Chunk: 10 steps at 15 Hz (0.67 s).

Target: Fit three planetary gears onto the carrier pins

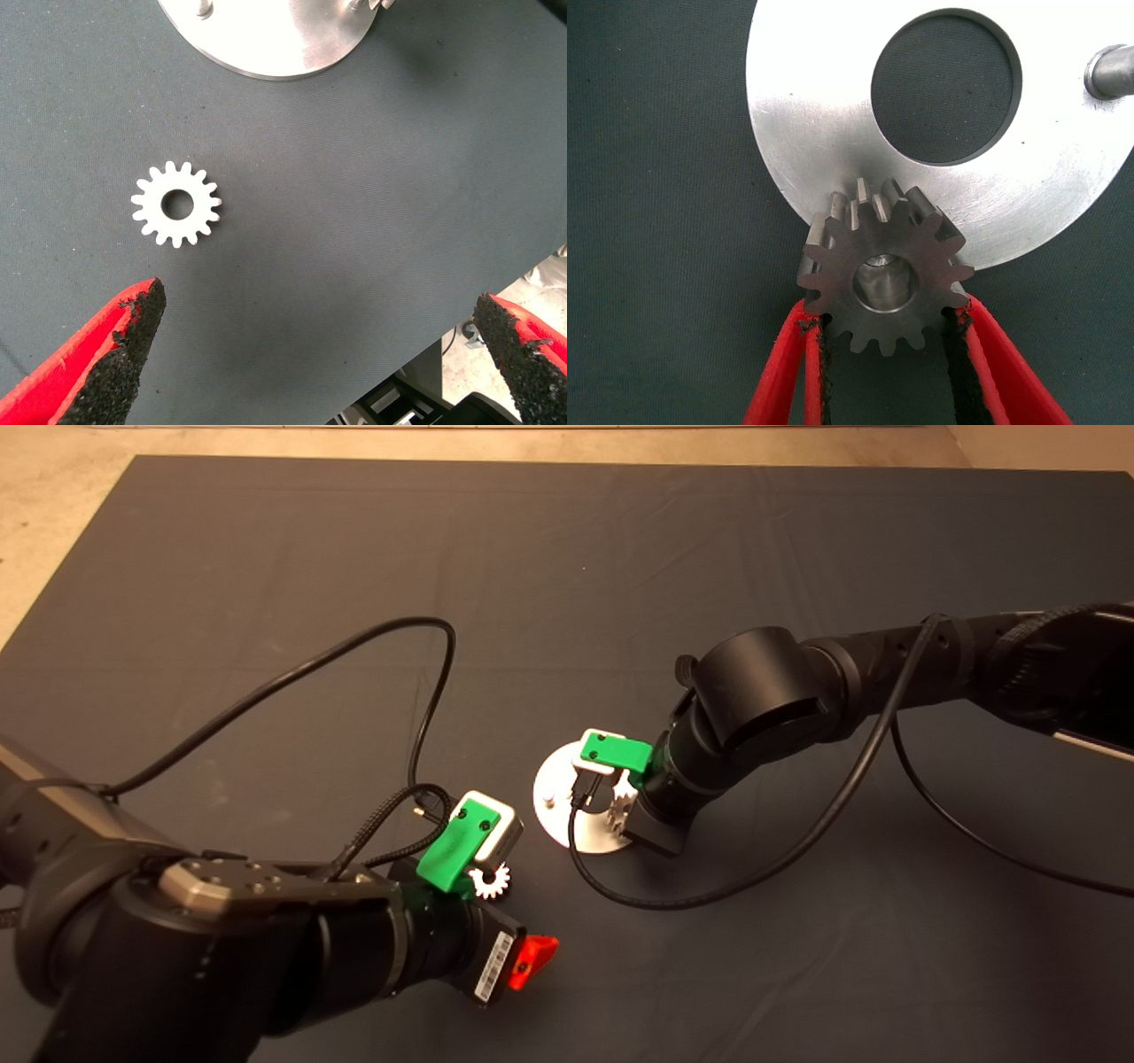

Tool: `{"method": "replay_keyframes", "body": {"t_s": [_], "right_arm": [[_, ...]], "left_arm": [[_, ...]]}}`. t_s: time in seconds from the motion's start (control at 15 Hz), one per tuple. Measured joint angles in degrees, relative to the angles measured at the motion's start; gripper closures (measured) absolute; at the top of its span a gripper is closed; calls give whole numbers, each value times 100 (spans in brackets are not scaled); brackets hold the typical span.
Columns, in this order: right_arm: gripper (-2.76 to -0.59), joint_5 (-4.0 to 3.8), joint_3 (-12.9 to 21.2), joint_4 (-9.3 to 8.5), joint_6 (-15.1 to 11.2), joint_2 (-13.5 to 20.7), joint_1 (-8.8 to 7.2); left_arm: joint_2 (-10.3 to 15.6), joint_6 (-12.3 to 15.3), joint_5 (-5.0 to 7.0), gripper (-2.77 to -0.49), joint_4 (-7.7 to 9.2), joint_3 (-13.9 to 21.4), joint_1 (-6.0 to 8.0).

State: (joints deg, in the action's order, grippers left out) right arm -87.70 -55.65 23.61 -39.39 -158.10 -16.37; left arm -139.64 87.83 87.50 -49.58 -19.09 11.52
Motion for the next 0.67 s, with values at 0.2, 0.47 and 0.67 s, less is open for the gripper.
{"method": "replay_keyframes", "body": {"t_s": [0.2, 0.47, 0.67], "right_arm": [[-68, -1, 9, 0, 0, 2, 0], [-68, -1, 11, 0, 0, 5, 0], [-68, 0, 13, 0, 0, 7, 0]], "left_arm": [[0, 1, 0, -251, -4, 0, 45], [0, 1, -2, -251, -3, 0, 46], [0, 1, -2, -251, -2, 0, 46]]}}
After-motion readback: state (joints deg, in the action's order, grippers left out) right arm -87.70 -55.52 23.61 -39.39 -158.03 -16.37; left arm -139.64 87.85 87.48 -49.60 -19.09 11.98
